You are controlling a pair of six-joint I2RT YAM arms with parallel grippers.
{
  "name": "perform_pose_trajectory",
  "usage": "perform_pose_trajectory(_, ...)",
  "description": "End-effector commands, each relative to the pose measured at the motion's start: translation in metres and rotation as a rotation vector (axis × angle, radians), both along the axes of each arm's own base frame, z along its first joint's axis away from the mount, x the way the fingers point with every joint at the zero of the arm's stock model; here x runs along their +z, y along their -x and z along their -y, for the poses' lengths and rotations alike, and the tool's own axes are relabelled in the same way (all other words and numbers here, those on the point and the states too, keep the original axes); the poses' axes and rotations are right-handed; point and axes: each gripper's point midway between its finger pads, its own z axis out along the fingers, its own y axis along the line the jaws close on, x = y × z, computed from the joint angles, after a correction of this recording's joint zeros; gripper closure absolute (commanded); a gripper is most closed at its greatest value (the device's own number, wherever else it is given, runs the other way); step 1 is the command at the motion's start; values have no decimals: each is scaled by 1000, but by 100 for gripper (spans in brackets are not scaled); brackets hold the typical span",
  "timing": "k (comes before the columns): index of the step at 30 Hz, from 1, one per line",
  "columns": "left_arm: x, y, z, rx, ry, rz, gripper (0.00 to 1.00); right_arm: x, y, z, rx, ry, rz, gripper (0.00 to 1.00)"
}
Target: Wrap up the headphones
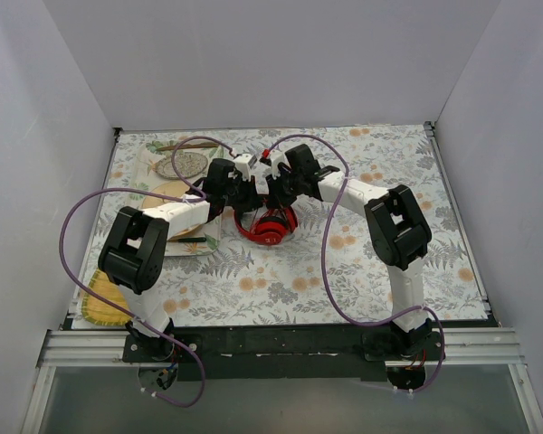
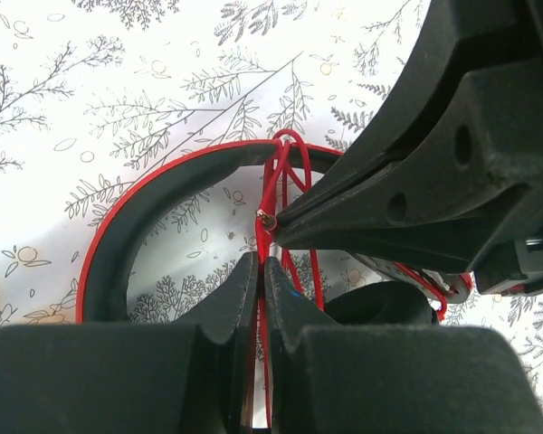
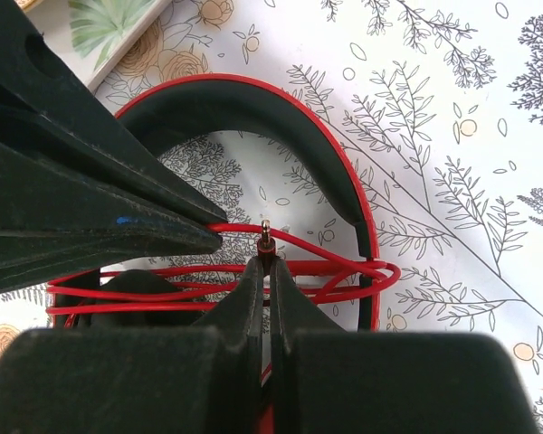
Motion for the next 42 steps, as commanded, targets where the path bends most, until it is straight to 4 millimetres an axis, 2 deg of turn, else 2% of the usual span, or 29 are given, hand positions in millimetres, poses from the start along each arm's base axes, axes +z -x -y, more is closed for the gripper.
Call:
perform_pose_trajectory(1, 55, -15, 4, 10, 71, 160, 100, -14, 12, 9, 22, 65, -37, 99)
perform_pose_trajectory(8, 52, -28, -1, 60, 45, 173, 100, -8, 14, 8, 63, 50, 4, 99)
perform_pose_trajectory(13, 48, -10, 12, -53, 86, 131, 100, -5, 10, 5, 37, 23, -14, 99)
perform_pose_trajectory(17, 35, 5, 12, -134, 50, 100, 100, 0, 1, 4, 1, 6, -2, 99)
perform_pose_trajectory(20, 20, 5, 4, -138, -26, 80, 96, 11, 1, 2, -1, -18, 14, 99)
perform_pose_trajectory(25, 15, -2, -3, -123, -82, 92, 92, 41, -2, 2, -15, -65, 106, 85)
perform_pose_trajectory(33, 10, 3, 0, -149, -78, 69, 87, 71, -4, 0, -2, -122, 175, 69)
perform_pose_trajectory(38, 10, 5, 1, -164, -76, 64, 80, 92, -9, -3, -13, -155, 232, 66)
perform_pose_trajectory(42, 14, 7, 2, -176, -70, 69, 77, 97, -13, 3, -45, -131, 251, 64)
